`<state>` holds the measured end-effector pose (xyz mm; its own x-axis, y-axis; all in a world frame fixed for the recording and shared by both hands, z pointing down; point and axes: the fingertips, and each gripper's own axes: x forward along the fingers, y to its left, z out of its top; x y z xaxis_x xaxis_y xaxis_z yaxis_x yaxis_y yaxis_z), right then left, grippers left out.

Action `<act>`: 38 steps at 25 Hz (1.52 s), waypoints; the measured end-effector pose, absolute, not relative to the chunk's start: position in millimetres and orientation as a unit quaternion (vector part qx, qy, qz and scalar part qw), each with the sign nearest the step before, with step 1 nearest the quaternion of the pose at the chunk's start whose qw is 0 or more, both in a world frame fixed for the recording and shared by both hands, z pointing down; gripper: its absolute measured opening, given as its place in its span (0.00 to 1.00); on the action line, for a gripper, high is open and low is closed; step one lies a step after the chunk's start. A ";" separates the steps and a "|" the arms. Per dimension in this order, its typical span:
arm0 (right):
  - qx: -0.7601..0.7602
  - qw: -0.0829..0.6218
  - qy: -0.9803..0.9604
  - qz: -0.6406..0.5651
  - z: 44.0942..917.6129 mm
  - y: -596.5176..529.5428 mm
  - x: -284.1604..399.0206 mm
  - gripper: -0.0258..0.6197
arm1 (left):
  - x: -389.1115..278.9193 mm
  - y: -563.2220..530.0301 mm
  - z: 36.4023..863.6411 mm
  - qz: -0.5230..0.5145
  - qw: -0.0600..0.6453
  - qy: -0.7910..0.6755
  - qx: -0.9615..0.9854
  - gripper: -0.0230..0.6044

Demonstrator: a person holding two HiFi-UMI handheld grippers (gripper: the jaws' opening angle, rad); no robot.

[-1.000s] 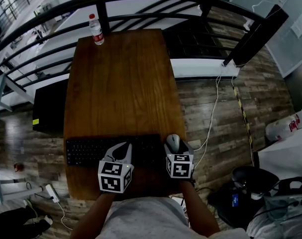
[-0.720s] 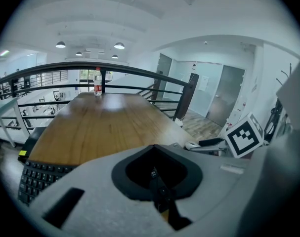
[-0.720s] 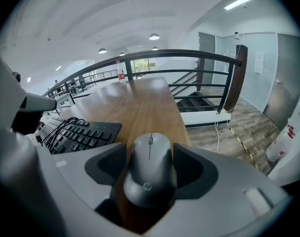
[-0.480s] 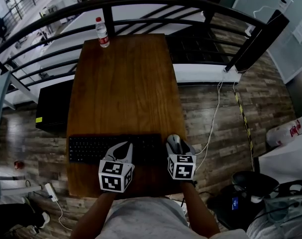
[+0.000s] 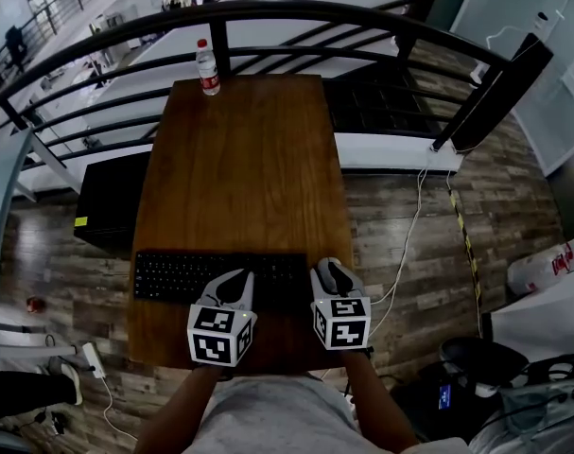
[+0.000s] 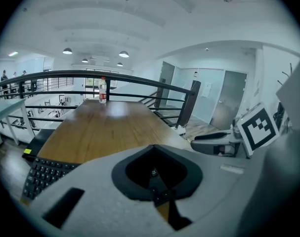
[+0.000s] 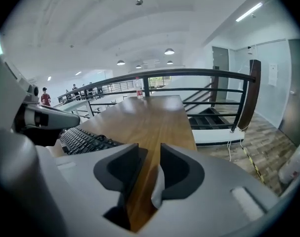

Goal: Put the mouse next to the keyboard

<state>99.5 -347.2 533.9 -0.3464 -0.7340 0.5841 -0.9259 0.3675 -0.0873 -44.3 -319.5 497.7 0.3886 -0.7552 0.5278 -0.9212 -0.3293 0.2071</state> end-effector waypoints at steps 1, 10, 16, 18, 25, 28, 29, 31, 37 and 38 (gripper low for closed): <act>0.517 0.228 -0.799 0.204 529.1 -346.1 96.0 0.26 | -44.4 -318.2 495.3 0.169 0.241 -0.528 0.796 0.03; 0.472 0.199 -0.841 0.174 488.1 -336.9 77.4 0.19 | -41.3 -307.2 477.9 0.153 0.229 -0.553 0.786 0.03; 0.445 0.189 -0.861 0.157 469.1 -326.4 71.5 0.13 | -36.4 -299.8 465.9 0.142 0.221 -0.567 0.781 0.03; 0.439 0.187 -0.866 0.152 463.8 -323.7 70.3 0.12 | -34.3 -298.0 461.3 0.138 0.217 -0.570 0.780 0.03; 0.412 0.168 -0.886 0.133 446.0 -311.6 62.3 0.06 | -30.1 -292.1 451.1 0.130 0.208 -0.575 0.781 0.03; 0.404 0.168 -0.889 0.132 444.1 -308.2 60.4 0.06 | -28.7 -290.5 449.6 0.129 0.208 -0.575 0.780 0.03; 0.403 0.169 -0.890 0.132 443.9 -307.3 60.4 0.06 | -28.0 -289.7 449.2 0.129 0.208 -0.575 0.780 0.03; 0.402 0.169 -0.890 0.133 443.7 -305.5 60.6 0.06 | -27.0 -287.8 448.8 0.129 0.208 -0.575 0.781 0.03; 0.399 0.169 -0.891 0.134 444.9 -301.2 59.5 0.06 | -26.2 -283.9 449.7 0.130 0.209 -0.573 0.781 0.03; 0.399 0.170 -0.891 0.135 445.2 -300.7 59.5 0.06 | -26.0 -283.6 449.9 0.131 0.209 -0.573 0.782 0.03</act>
<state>59.5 -300.7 445.2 -0.6244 -0.6649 0.4098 -0.7563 0.6458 -0.1046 -26.0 -283.6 449.9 0.3095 -0.8406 0.4445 -0.9503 -0.2563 0.1770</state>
